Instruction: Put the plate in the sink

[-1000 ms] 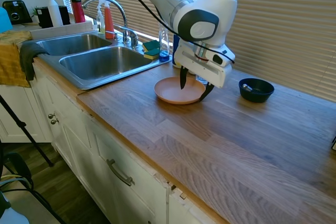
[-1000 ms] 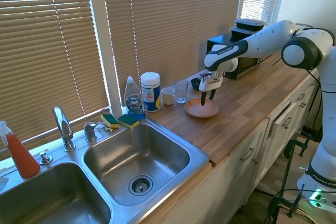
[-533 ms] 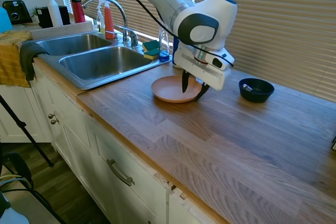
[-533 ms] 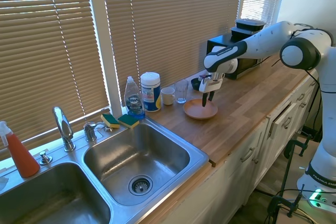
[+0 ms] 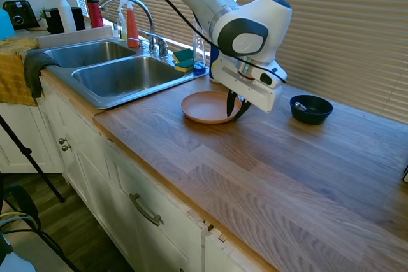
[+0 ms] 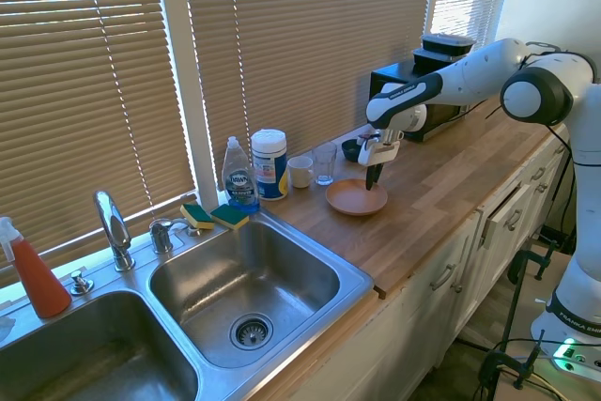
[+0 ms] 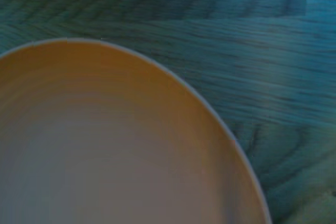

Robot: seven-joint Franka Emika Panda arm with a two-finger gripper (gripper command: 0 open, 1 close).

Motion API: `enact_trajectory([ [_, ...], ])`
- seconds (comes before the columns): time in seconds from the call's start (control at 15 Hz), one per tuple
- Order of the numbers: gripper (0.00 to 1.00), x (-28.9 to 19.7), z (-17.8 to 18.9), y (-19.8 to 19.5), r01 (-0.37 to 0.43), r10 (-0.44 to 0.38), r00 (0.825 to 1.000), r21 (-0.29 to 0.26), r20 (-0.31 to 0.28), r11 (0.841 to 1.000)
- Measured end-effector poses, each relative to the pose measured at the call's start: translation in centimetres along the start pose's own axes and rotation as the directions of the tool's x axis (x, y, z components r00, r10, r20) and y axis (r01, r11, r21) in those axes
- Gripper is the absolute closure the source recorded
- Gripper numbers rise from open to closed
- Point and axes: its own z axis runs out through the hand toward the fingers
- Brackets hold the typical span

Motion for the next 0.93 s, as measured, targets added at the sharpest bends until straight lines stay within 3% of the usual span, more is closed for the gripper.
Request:
enact_trajectory([
  [0.33, 1.00, 0.1, -0.2, 0.2, -0.004, 0.003, 1.000, 0.031, 0.030, 1.000],
  [0.6, 1.00, -0.8, -0.3, -0.6, 0.008, -0.014, 0.994, 0.056, 0.109, 0.998],
  [0.93, 1.00, -3.7, -3.7, -3.6, 0.047, -0.063, 0.990, 0.128, 0.128, 0.991],
])
